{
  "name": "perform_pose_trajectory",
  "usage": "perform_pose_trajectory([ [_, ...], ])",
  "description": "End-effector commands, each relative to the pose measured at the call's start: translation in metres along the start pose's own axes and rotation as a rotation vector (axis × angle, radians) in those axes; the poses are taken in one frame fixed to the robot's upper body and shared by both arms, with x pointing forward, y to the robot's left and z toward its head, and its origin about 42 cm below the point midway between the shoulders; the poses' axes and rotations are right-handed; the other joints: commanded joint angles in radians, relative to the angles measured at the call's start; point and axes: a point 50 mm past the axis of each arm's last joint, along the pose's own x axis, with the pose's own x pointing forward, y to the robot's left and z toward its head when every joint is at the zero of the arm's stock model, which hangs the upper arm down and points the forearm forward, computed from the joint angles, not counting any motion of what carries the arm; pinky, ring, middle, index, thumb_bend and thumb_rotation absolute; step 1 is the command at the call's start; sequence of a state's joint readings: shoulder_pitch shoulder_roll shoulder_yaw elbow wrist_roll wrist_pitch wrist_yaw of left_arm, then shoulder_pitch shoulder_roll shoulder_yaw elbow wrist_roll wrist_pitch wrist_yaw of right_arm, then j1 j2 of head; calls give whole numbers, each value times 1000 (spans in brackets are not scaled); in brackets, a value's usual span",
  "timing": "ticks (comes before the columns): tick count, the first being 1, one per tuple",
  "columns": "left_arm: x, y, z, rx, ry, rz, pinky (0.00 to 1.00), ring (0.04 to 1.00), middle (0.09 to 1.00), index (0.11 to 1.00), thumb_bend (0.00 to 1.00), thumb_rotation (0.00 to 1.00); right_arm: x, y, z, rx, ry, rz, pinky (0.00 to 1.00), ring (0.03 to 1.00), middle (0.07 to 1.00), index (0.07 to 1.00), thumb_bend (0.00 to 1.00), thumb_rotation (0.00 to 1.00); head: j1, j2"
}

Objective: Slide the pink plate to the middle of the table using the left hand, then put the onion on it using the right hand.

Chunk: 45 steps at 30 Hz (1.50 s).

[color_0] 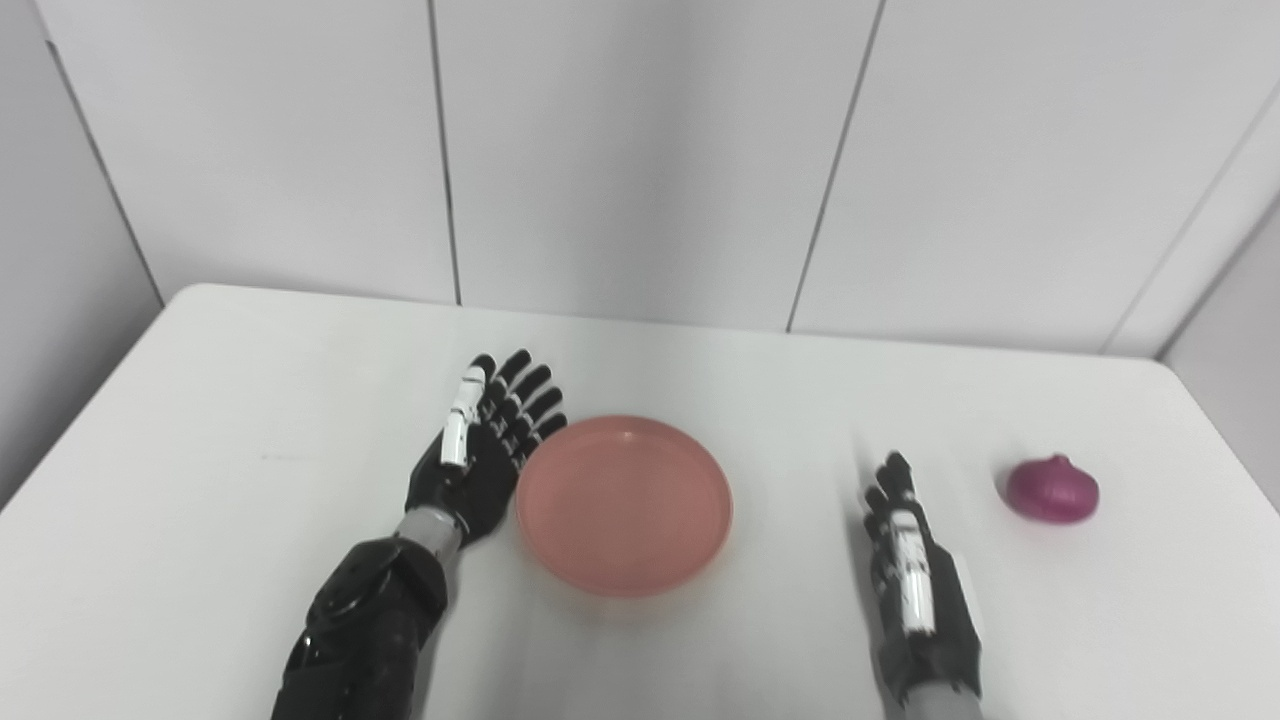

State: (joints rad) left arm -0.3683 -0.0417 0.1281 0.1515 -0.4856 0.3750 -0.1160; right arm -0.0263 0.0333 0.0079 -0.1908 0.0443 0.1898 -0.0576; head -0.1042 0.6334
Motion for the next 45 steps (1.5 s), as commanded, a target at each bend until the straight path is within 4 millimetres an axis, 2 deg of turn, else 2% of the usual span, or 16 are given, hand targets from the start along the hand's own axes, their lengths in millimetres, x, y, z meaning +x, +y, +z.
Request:
perform_pose_trajectory([
  [1, 1, -9, -2, 1, 17, -13, 950, 963, 971, 962, 429, 1000, 2, 15, -1, 13, 19, 41, 1000, 1000, 1000, 1000, 213, 1000, -14, 8],
  [8, -1, -19, -6, 17, 26, -38, 965, 970, 976, 968, 433, 1000, 2, 18, 2, 5, 10, 43, 1000, 1000, 1000, 1000, 229, 1000, -34, 27],
  [19, -6, -33, -12, 18, 45, -66, 949, 957, 970, 959, 429, 1000, 1, 21, 3, -3, 2, 48, 1000, 1000, 1000, 1000, 237, 997, -51, 35],
  [39, -12, -35, -19, 20, 55, -68, 920, 948, 964, 954, 427, 1000, -1, 19, 6, -21, -8, 50, 1000, 1000, 1000, 1000, 221, 1000, -86, 18],
  [41, -13, -34, -19, 17, 53, -66, 919, 946, 963, 951, 429, 1000, -2, 19, 10, -36, -27, 53, 1000, 1000, 1000, 1000, 232, 1000, -105, 19],
  [45, -16, -32, -19, 31, 45, -69, 932, 954, 968, 956, 427, 1000, -4, 19, 27, -125, -84, 30, 1000, 990, 1000, 1000, 396, 1000, -138, 19],
])
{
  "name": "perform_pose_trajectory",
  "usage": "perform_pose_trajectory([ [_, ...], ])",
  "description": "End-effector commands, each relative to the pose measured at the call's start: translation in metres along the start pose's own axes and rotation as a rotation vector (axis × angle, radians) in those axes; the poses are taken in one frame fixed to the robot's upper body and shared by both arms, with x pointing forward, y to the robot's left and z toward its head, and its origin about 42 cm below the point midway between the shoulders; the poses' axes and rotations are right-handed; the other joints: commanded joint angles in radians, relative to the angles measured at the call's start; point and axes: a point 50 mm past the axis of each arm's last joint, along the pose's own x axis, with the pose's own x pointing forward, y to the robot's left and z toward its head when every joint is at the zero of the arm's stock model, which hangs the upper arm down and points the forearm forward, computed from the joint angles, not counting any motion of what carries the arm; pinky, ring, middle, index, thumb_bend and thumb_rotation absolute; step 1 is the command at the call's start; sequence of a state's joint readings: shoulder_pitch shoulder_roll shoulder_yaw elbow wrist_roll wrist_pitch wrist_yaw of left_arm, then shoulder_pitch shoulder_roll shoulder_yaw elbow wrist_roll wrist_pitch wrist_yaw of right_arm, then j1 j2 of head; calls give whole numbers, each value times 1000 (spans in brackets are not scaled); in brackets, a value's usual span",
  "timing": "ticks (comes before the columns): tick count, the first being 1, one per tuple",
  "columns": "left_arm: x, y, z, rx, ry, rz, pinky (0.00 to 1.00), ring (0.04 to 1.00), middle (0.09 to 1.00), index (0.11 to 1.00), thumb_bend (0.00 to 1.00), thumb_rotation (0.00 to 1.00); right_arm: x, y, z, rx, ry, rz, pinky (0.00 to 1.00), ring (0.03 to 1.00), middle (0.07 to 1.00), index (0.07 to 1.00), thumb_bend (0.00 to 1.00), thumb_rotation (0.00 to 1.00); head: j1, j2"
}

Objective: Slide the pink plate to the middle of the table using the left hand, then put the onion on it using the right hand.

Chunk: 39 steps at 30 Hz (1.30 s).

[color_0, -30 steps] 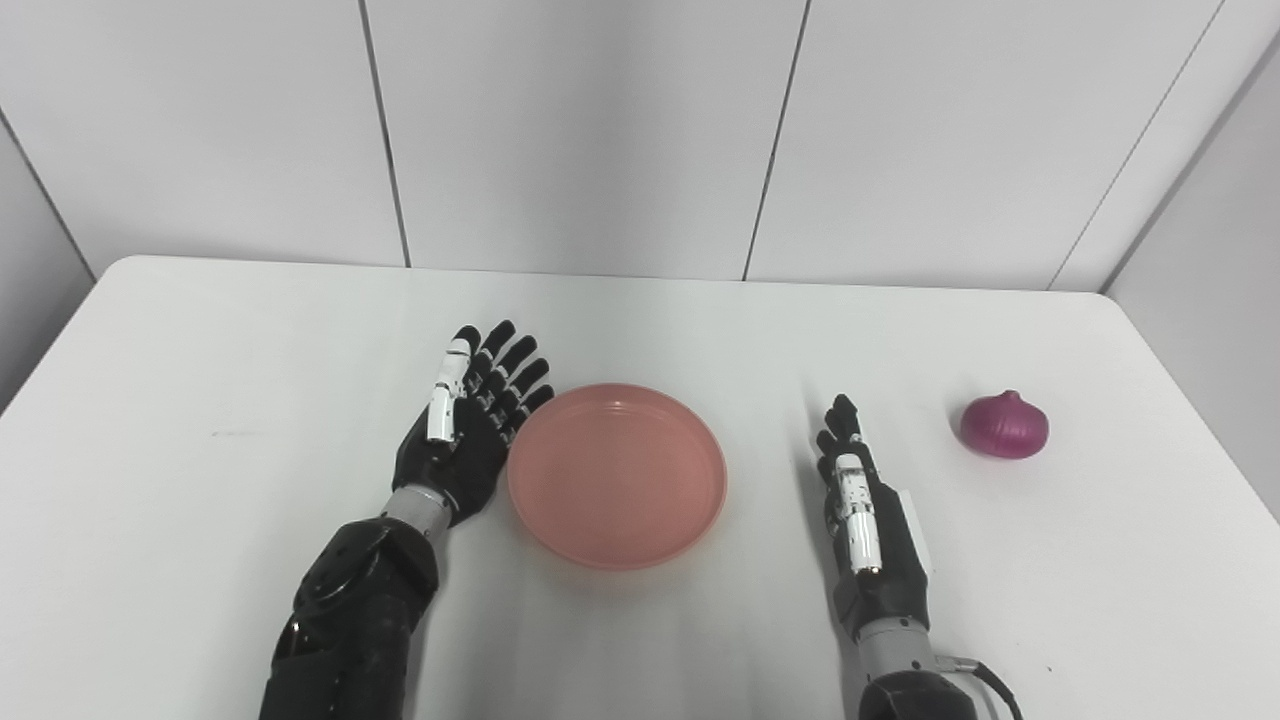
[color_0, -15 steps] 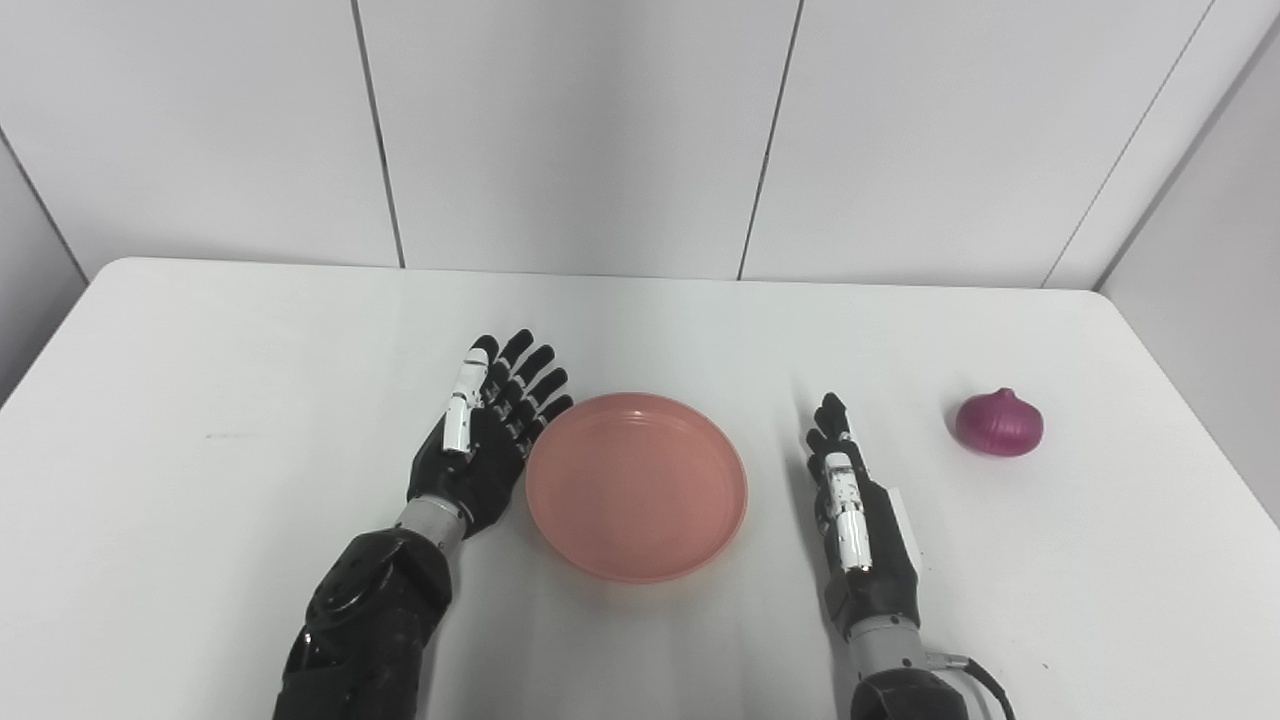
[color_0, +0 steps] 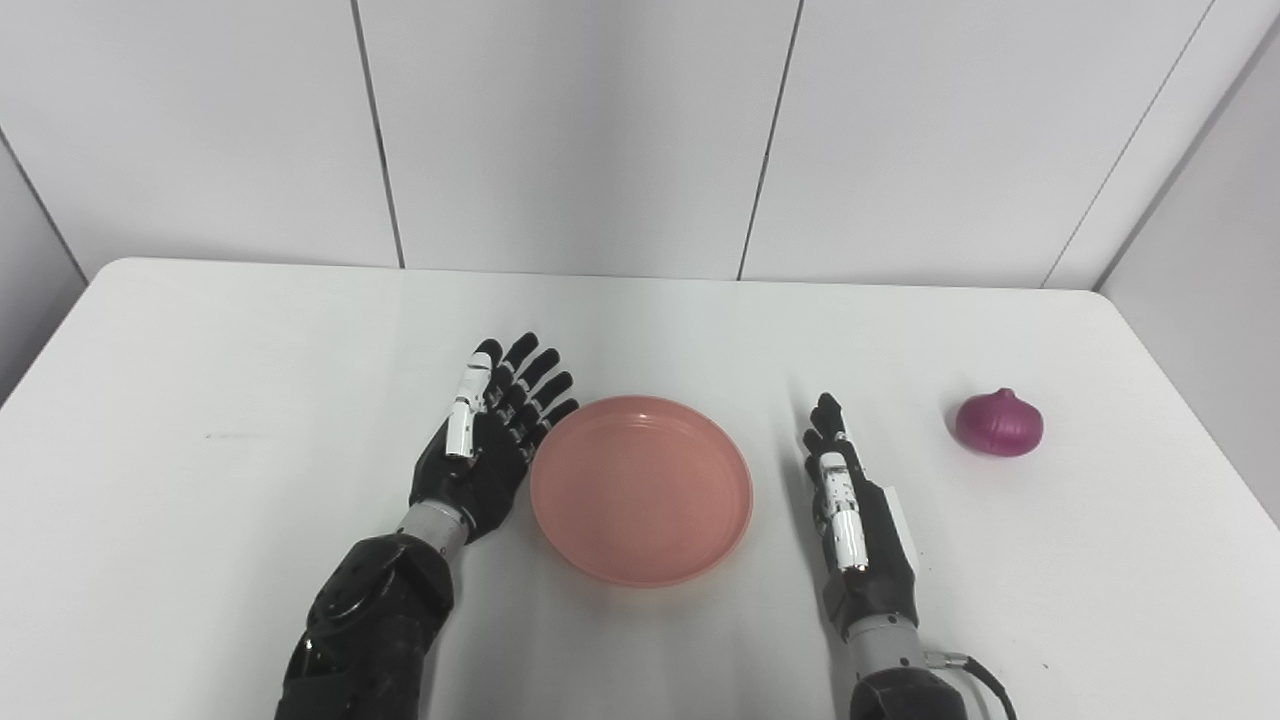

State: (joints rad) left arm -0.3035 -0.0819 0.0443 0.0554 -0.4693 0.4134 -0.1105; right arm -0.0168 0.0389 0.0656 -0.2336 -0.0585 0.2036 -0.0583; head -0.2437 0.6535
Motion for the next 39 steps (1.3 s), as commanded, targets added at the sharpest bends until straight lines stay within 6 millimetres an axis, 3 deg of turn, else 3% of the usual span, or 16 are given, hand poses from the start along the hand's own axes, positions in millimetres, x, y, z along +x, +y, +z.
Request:
perform_pose_trajectory([
  [1, -1, -1, 0, 21, 2, -3, 935, 956, 968, 956, 428, 1000, 1, 0, 22, -53, -67, -15, 1000, 983, 994, 1000, 388, 1000, 1, -1],
  [5, -3, -1, -2, 4, 2, -6, 939, 960, 968, 955, 437, 1000, 3, -13, 46, -138, -132, -33, 1000, 969, 980, 995, 326, 1000, -25, -2],
  [8, -4, 1, -3, -7, 4, -16, 938, 965, 974, 962, 434, 1000, 4, -21, 63, -199, -161, -41, 959, 958, 975, 982, 355, 995, -46, -15],
  [14, -6, 5, -7, 2, 4, -18, 925, 956, 963, 956, 435, 1000, 7, -38, 92, -404, -176, -92, 994, 990, 961, 964, 435, 926, -65, -19],
  [17, -6, 7, -8, 0, 7, -14, 922, 949, 956, 950, 435, 1000, 8, -45, 102, -482, -218, -99, 878, 943, 953, 958, 440, 848, -81, -28],
  [22, -7, 14, -9, -26, 6, -25, 950, 958, 966, 959, 433, 1000, 13, -61, 116, -588, -266, -135, 842, 918, 960, 971, 587, 779, -124, -32],
  [30, -7, 24, -9, -25, 7, -39, 985, 976, 985, 970, 432, 1000, 23, -96, 130, -769, -283, -227, 821, 895, 937, 976, 832, 754, -169, -36],
  [34, -6, 28, -9, -27, 9, -40, 988, 977, 984, 973, 435, 1000, 28, -113, 138, -847, -261, -272, 843, 910, 935, 971, 926, 631, -191, -40],
  [37, -5, 30, -9, -27, 13, -36, 975, 966, 972, 958, 435, 1000, 29, -120, 144, -920, -269, -320, 770, 881, 923, 959, 958, 513, -204, -41],
  [39, -4, 30, -9, -27, 15, -37, 973, 964, 970, 956, 436, 1000, 30, -126, 148, -962, -281, -344, 760, 878, 924, 957, 970, 489, -209, -41],
])
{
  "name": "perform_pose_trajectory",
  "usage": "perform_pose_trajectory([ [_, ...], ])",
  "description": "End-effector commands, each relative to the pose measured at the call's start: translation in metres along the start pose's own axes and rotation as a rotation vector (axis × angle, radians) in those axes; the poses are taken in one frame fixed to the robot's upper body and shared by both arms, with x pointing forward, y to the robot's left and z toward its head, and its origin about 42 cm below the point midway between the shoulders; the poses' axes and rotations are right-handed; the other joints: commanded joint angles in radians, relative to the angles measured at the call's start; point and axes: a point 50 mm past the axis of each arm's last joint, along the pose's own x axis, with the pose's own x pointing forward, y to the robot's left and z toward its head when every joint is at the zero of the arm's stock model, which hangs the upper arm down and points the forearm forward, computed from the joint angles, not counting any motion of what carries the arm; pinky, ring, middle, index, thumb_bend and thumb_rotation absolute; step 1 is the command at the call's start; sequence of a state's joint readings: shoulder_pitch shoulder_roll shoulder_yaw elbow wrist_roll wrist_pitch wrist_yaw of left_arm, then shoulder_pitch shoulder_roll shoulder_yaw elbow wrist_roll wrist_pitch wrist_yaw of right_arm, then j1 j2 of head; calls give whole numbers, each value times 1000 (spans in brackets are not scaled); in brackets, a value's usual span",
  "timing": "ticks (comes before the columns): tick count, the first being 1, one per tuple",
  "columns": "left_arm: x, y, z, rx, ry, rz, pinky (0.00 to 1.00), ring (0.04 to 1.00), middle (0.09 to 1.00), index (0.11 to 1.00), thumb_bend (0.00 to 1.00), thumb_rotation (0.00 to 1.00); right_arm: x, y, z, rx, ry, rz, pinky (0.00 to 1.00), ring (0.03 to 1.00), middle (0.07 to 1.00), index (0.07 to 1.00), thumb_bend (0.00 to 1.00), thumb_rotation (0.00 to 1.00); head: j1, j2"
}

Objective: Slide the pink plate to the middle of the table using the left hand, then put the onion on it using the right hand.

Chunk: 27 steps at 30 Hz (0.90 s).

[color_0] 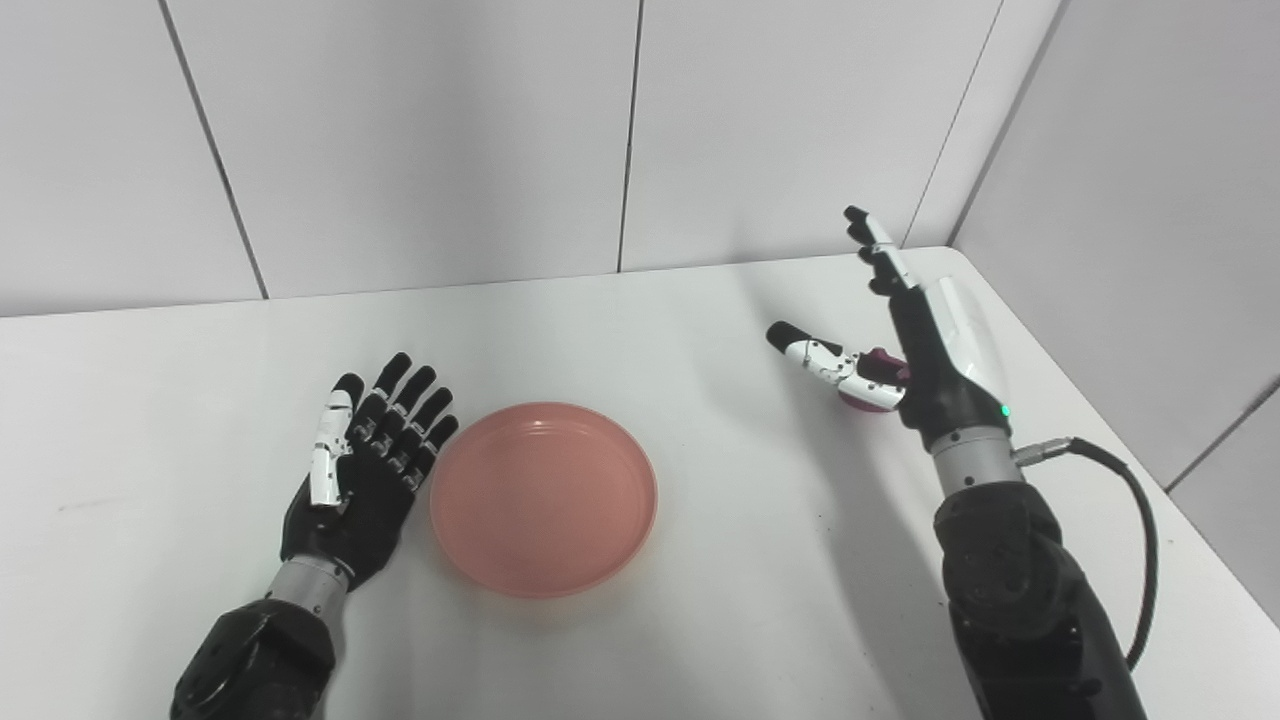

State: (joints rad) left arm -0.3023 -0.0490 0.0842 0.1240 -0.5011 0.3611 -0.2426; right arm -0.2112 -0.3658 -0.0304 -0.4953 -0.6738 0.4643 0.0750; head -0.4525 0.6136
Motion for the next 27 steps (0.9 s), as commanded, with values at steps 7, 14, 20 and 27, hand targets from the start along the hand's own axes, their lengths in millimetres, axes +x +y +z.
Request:
perform_pose_trajectory([
  [7, 0, 12, -7, -17, 34, 35, 966, 960, 971, 956, 431, 1000, 18, -25, -14, -138, -7, -81, 746, 865, 921, 948, 1000, 401, -17, -13],
  [14, -1, 17, -8, -13, 35, 37, 964, 956, 967, 954, 436, 1000, 20, -26, -30, -185, 70, -86, 748, 869, 917, 950, 1000, 399, -31, -28],
  [20, -2, 20, -9, -17, 36, 33, 972, 962, 975, 961, 437, 1000, 21, -28, -39, -215, 119, -61, 727, 863, 915, 959, 1000, 401, -33, -31],
  [27, -2, 22, -9, -16, 37, 37, 963, 958, 971, 958, 441, 1000, 24, -24, -56, -227, 182, -14, 727, 884, 950, 969, 1000, 393, -36, -30],
])
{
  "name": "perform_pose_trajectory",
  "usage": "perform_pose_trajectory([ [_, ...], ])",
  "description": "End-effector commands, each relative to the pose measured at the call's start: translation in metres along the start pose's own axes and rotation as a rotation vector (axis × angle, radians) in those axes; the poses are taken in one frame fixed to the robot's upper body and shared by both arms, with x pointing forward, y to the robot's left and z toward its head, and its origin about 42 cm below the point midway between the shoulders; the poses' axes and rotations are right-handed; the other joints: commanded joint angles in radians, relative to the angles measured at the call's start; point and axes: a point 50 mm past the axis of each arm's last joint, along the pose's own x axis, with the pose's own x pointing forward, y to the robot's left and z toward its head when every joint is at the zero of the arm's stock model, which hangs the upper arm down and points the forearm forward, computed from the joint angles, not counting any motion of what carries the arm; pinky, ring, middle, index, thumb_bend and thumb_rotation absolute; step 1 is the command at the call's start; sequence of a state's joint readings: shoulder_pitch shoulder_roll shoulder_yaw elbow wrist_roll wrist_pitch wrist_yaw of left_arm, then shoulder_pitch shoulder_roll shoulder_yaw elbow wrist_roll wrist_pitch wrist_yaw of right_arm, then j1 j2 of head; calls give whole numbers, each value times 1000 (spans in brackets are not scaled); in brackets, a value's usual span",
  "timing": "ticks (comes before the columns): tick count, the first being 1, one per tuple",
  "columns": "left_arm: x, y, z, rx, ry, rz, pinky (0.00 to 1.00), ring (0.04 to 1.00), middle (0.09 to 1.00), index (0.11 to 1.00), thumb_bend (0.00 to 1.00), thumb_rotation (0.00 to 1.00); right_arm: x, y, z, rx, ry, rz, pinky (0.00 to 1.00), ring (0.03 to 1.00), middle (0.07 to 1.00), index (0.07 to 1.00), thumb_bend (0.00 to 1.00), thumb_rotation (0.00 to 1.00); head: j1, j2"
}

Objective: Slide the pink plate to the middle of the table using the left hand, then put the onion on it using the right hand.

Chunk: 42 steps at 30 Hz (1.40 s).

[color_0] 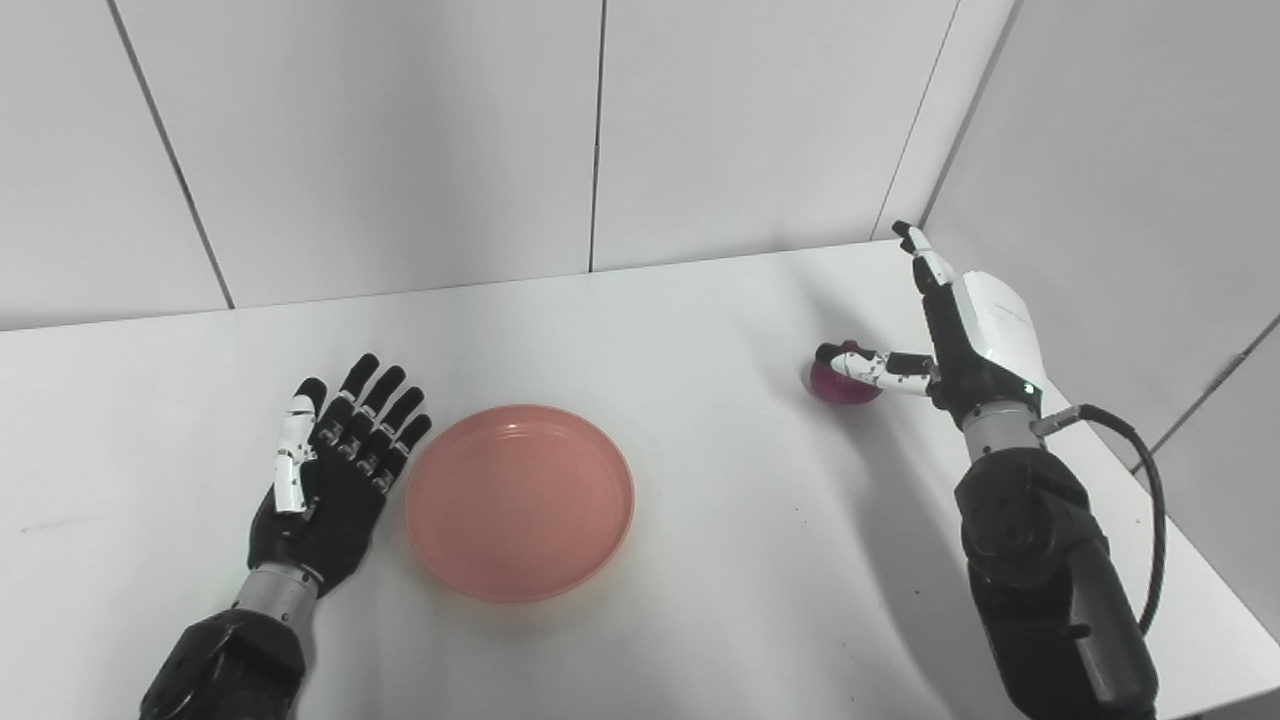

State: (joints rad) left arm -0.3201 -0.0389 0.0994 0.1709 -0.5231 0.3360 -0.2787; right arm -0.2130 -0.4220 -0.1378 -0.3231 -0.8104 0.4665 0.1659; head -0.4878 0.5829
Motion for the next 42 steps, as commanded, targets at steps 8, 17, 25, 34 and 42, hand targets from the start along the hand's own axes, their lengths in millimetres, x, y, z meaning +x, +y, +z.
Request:
perform_pose_trajectory([
  [8, -7, 15, -9, 1, 47, 54, 962, 958, 972, 961, 439, 1000, 16, -4, -11, 15, 37, -4, 751, 897, 948, 954, 1000, 372, -2, 3],
  [17, -7, 15, -9, 0, 48, 57, 959, 955, 968, 957, 440, 1000, 24, 5, -24, 18, 74, 54, 814, 919, 950, 953, 1000, 370, 0, 9],
  [25, -7, 16, -8, 3, 51, 54, 962, 956, 968, 959, 438, 1000, 29, 13, -25, 0, 70, 78, 809, 910, 945, 944, 1000, 397, -2, 11],
  [34, -8, 15, -8, 6, 55, 57, 959, 955, 968, 957, 438, 1000, 35, 15, -26, -12, 61, 145, 829, 921, 956, 945, 1000, 374, 0, 15],
  [42, -8, 14, -9, 7, 55, 60, 959, 955, 965, 955, 436, 1000, 44, 20, -29, -23, 50, 201, 828, 918, 946, 944, 1000, 346, 6, 14],
])
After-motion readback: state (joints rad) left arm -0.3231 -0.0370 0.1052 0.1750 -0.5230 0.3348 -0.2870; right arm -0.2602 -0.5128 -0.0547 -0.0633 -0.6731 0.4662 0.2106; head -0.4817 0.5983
